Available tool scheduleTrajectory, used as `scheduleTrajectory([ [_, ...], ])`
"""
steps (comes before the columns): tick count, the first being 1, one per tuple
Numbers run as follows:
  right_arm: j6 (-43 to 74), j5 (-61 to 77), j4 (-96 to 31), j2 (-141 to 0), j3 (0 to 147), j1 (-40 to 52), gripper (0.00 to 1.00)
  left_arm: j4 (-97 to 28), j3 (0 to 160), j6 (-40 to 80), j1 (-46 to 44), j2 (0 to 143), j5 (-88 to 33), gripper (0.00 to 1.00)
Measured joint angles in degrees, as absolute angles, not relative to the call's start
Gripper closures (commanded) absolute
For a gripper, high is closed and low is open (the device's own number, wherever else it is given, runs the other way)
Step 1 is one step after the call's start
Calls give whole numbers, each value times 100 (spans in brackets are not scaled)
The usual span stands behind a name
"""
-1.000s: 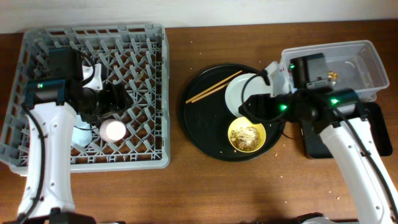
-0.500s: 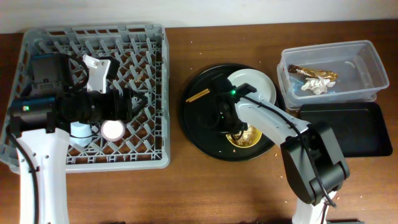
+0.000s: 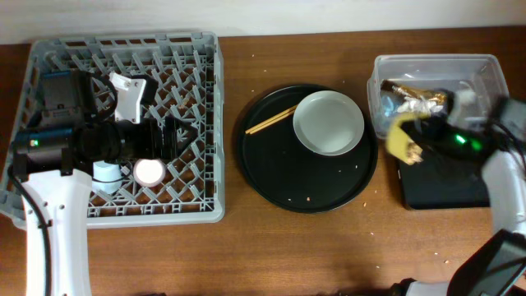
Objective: Sort waste into correct bins and load items into the dishwasher rack
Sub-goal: 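Grasp the yellow bowl with right gripper and tip scraps onto black tray, then set the empty yellow bowl back on the round tray with right gripper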
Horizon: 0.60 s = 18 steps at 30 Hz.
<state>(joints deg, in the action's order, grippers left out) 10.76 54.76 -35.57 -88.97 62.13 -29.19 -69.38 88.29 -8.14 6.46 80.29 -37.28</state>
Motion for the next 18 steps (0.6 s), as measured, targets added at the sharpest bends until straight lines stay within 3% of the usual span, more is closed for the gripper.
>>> scheduleTrajectory([
  [4,873,7649,-1590,-8899,4604,-4711,96,-6941,8829,-814,646,8027,-3730,1],
  [8,878,8355,-1557,-8899,4589,-4755,96,-6941,8829,-814,646,8025,-3730,1],
  [18,1514,8215,-1559,-8866,4580,-4685,96,-6941,8829,-814,646,8025,-3730,1],
])
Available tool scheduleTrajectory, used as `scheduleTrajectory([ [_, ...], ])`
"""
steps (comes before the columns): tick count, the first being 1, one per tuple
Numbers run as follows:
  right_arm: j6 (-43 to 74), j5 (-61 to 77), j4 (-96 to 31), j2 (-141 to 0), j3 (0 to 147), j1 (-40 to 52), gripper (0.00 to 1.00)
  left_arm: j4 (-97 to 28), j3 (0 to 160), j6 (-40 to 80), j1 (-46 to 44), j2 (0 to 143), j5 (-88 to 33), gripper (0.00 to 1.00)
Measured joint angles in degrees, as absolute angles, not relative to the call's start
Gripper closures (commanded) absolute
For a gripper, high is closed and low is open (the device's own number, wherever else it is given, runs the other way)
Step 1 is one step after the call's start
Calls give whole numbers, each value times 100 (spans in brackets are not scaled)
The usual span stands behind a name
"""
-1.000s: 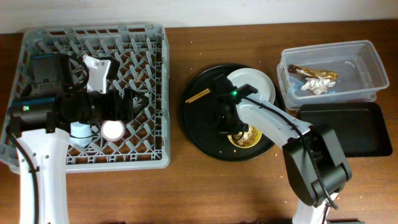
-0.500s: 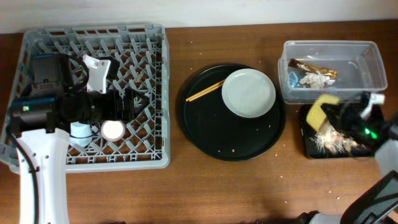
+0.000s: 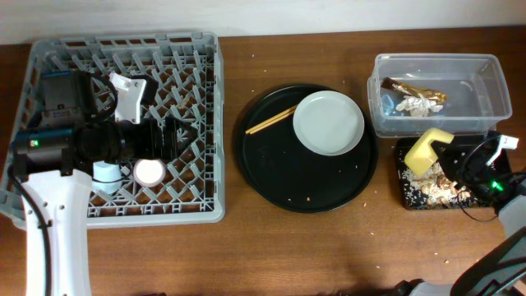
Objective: Sort waste into correct bins and load items into the dishwasher rack
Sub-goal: 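Set the empty yellow bowl back on the round tray with right gripper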
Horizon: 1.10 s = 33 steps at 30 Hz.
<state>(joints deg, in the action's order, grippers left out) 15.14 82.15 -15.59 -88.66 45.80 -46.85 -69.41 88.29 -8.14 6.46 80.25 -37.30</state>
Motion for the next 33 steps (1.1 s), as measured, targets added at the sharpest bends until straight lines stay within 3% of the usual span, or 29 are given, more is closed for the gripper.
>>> scheduleTrajectory([
  [4,1833,8226,-1778,-8499,4578,-4095,96,-6941,8829,-814,646,8025,-3730,1],
  [5,2056,7961,-1772,-7638,4587,-2908,96,-6941,8829,-814,646,8025,-3730,1],
  [6,2154,7564,-1817,-7328,4584,-2480,96,-6936,8829,-814,646,8025,-3728,1],
  [8,2285,4228,-1927,-6418,4606,720,96,-6943,8836,-814,642,8025,-3730,1],
  [9,1914,2482,-2003,-6702,4606,2408,96,-6945,8838,-814,631,8025,-3730,1],
  [12,1271,722,-1970,-8342,4897,4036,96,-6941,8840,-814,637,8023,-3730,1],
  [16,786,209,-2110,-9205,5345,4056,95,-6938,8842,-814,639,8025,-3728,1],
  [17,740,150,-2123,-9212,5430,4036,87,-6941,8842,-814,639,8023,-3730,1],
  [18,707,126,-2165,-9212,5531,4007,67,-6938,8842,-814,639,8025,-3730,1],
  [20,670,196,-2574,-9212,5723,3981,39,-6941,8842,-814,639,8025,-3728,1],
  [23,609,375,-3918,-9258,6514,3979,31,-6932,8842,-814,639,8025,-3728,1],
  [25,617,414,-4980,-9308,7341,3972,35,-6930,8842,-814,639,8025,-3726,1],
  [28,823,440,-5017,-9279,8189,3712,42,-6932,8847,-814,639,8023,-3728,1],
  [33,1068,788,-4692,-9583,8219,2053,52,-6936,8847,-814,639,8025,-3728,1],
])
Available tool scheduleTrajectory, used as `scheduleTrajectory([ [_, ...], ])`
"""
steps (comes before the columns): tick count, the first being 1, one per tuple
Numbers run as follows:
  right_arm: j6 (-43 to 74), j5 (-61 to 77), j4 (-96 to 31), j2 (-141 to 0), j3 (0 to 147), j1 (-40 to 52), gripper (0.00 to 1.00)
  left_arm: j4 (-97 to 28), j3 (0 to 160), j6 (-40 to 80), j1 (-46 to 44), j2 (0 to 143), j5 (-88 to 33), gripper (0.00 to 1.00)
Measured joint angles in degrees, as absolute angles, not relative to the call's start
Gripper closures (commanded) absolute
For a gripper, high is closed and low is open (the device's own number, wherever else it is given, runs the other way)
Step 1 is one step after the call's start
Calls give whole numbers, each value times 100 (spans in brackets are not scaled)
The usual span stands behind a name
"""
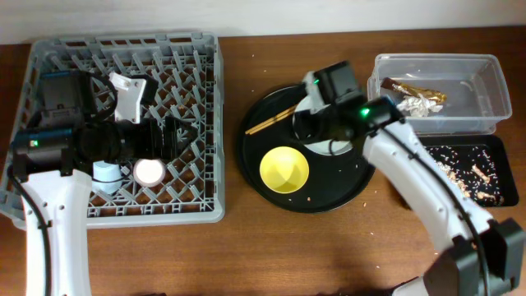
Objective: Sort waste into correct bins and load items into the dishwasher rack
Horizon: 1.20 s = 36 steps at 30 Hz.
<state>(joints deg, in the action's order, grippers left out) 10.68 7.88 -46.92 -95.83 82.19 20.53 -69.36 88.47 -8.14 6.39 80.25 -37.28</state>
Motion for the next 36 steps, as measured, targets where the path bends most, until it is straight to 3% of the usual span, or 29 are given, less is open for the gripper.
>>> scheduleTrajectory([
  [6,1610,1199,-4628,-10361,8230,1953,52,-6941,8847,-814,639,8023,-3730,1],
  [8,1673,1190,-5085,-10464,8578,1951,46,-6941,8847,-814,639,8023,-3730,1],
  [9,1660,1199,-5321,-10475,8713,1894,50,-6943,8847,-814,639,8025,-3730,1],
  [12,1616,1529,-6049,-10466,9096,1059,51,-6921,8847,-814,639,8025,-3728,1],
  [15,1406,1918,-6598,-9839,9094,305,50,-6871,8847,-814,639,8025,-3734,1],
  [18,1199,1494,-7159,-8254,9100,-121,50,-6718,8847,-814,633,8025,-3741,1],
  [20,1192,1232,-6995,-7336,8899,-174,39,-6368,8855,-812,298,8025,-3592,1],
  [21,1173,1111,-6805,-7030,8663,-174,2,-6267,8855,-814,-115,8040,-3291,1],
  [24,1157,596,-6462,-6676,8156,-174,2,-5789,8868,-816,-1500,8440,-2185,3],
  [26,1157,480,-6447,-6775,8125,-174,2,-5061,8875,-773,-2025,9002,-1669,34],
  [27,1162,436,-6427,-6862,8117,-174,1,-4755,8877,-742,-2250,9513,-1492,1],
  [31,1157,405,-6429,-7168,8110,-174,2,-3966,8873,-705,-2556,10462,-1258,1],
  [32,1160,405,-6440,-7293,8108,-174,2,-3671,8873,-703,-2613,10569,-1122,11],
  [34,1157,403,-6434,-7496,8108,-174,1,-3267,8875,-707,-2624,10801,-947,42],
  [36,1157,403,-6425,-7686,8108,-174,1,-3002,8875,-749,-2620,11231,-827,47],
])
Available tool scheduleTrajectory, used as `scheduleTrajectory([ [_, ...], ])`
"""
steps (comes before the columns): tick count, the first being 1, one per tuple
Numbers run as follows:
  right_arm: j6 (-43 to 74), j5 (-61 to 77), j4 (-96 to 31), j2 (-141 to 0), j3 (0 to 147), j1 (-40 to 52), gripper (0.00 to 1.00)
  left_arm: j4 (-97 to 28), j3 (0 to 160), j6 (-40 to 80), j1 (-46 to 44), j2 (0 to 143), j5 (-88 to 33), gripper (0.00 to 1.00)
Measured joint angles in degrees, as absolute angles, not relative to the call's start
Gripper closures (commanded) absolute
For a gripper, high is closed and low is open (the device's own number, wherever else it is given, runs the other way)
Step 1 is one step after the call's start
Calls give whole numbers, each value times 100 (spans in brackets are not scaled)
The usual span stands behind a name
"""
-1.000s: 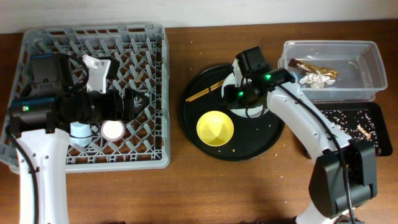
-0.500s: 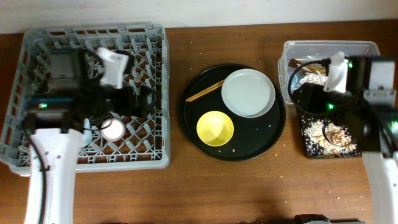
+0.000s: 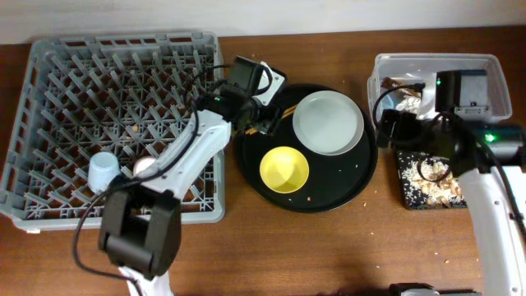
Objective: Sort waste into correct bins and load items into the dishwasher rack
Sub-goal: 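Pinch the chopsticks off the round tray with left gripper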
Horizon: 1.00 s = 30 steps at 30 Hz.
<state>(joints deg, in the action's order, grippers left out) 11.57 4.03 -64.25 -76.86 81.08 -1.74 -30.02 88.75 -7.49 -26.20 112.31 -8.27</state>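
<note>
On the round black tray point(image 3: 337, 185) lie a yellow bowl point(image 3: 284, 169), a pale green plate point(image 3: 329, 123) and wooden chopsticks point(image 3: 287, 109). My left gripper point(image 3: 265, 117) reaches from the rack side to the tray's upper-left rim, right at the chopsticks' lower end; its fingers are too dark to read. The grey dishwasher rack point(image 3: 49, 74) holds a light-blue cup point(image 3: 104, 171) and a white cup point(image 3: 145, 168). My right gripper point(image 3: 393, 130) hangs between the plate and the clear bin point(image 3: 485, 70), nothing visibly in it.
The clear bin at the back right holds crumpled wrappers point(image 3: 407, 99). In front of it, a black rectangular tray point(image 3: 427, 193) carries scattered food scraps. Crumbs dot the wooden table. The right arm stretches over both containers.
My left arm has moved from above the rack to the round tray's upper-left rim, beside the chopsticks. My right gripper has moved from the plate on the tray back to the right, next to the clear bin.
My right gripper held the yellow bowl near the bins, then tilted over the black rectangular tray, where scraps appeared. Later the bowl lay on the round tray with the right gripper beside the plate. The left arm stayed over the rack until now.
</note>
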Motion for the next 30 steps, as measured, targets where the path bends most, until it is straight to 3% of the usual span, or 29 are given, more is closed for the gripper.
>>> scheduleTrajectory([
  [4,1160,390,-6427,-8117,8108,-174,2,-2812,8875,-943,-2620,11598,-786,53],
  [9,1135,521,-6200,-8318,8099,-174,2,-2738,8875,-972,-2620,11675,-786,54],
  [14,593,447,-6042,-5911,8060,-174,2,-2733,8875,-993,-2620,11756,-631,55],
  [16,528,213,-5883,-4904,7741,-174,2,-2714,8875,-1033,-2620,11810,-589,60],
  [17,504,137,-5937,-4672,7478,-174,1,-2707,8875,-1055,-2620,11878,-587,68],
  [19,460,73,-6084,-4635,7255,-174,2,-2700,8875,-1100,-2626,12081,-572,75],
  [30,434,-1,-6128,-5024,7214,-174,1,-2593,8875,-1549,-2912,12519,-276,77],
])
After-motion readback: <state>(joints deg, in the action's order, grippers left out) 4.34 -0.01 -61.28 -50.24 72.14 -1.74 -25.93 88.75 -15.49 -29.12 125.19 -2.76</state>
